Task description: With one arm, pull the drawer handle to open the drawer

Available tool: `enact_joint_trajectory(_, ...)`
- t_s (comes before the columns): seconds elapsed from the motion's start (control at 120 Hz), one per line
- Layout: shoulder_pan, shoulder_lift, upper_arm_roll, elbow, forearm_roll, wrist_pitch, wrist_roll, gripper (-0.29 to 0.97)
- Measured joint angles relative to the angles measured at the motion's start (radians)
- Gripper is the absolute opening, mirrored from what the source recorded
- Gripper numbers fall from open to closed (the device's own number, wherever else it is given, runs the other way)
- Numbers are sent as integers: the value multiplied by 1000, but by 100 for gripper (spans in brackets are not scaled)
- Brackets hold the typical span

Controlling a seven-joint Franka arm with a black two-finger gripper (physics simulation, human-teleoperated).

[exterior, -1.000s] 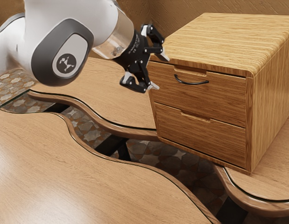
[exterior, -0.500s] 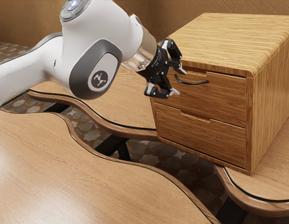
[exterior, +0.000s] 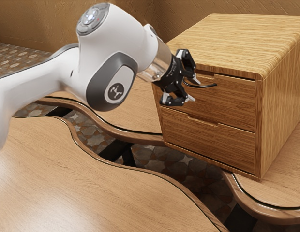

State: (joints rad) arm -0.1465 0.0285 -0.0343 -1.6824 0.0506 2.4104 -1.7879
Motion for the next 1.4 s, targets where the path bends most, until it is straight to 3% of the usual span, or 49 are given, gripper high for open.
enact_joint_trajectory(0.583,-6,-41,10,-35,-1,-74,3,4)
enact_joint_trajectory(1.4,-11,-193,2,-169,-1,-141,2,1)
